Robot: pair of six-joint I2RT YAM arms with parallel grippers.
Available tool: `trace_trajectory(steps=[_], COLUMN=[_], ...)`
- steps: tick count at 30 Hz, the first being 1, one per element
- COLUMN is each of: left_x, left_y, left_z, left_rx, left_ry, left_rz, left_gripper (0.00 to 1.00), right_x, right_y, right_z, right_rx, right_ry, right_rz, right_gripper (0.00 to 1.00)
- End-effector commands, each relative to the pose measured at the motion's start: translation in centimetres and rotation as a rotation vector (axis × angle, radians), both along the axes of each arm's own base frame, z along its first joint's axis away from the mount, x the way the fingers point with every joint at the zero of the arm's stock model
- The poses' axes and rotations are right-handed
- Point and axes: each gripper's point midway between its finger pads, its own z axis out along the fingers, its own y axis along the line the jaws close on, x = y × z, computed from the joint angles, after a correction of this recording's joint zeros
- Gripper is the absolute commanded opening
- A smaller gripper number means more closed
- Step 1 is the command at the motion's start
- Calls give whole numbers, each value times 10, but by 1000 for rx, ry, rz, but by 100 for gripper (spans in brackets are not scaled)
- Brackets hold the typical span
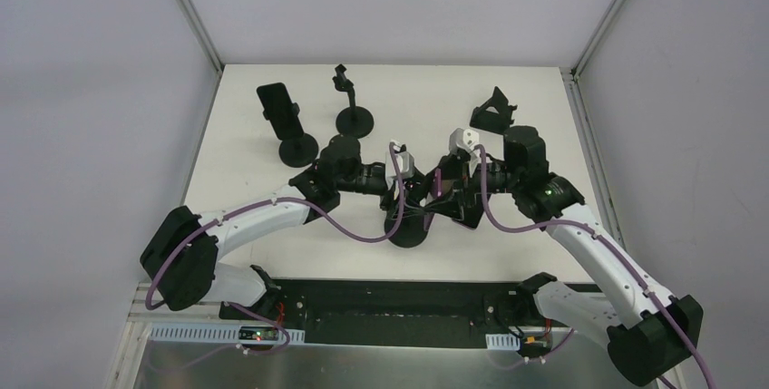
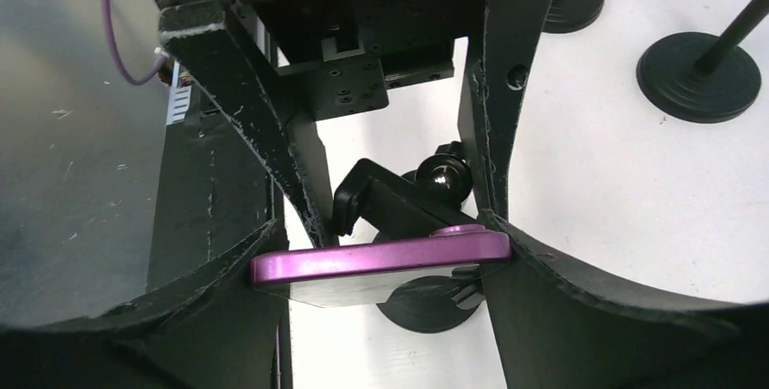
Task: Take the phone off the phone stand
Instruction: Remove the phone from the phone stand, then place the phone at the center of the board.
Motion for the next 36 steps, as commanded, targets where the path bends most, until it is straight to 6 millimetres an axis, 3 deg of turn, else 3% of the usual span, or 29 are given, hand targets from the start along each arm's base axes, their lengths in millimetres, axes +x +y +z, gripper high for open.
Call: trace_trajectory(steps=[1,11,14,22,26,31,36], left_x=[20,50,61,81,72,59,52], left_y=[9,17,22,58,76,94,107], left_z=[-8,-15,-15,-5,-6,-7,-6], left_rx=[39,85,110,162,217,262,262], left_ry=[77,54,44,62,51,71,68], left_rz=[95,259,317,478,499,523,559], left_gripper=[0,0,0,0,0,0,0], right_x=[-38,-75,-70,12,46,103,144], right_y=[-7,-16,-19,-28,-35,-52,-51], right_z=[36,60,63,59,51,27,3], right_rx=[53,117,119,240,265,232,141], right_ry=[-22,-38,-32,247,362,581,751], right_rz=[136,218,143,-460,-662,-1031,-1256], right_gripper=[0,0,0,0,0,0,0])
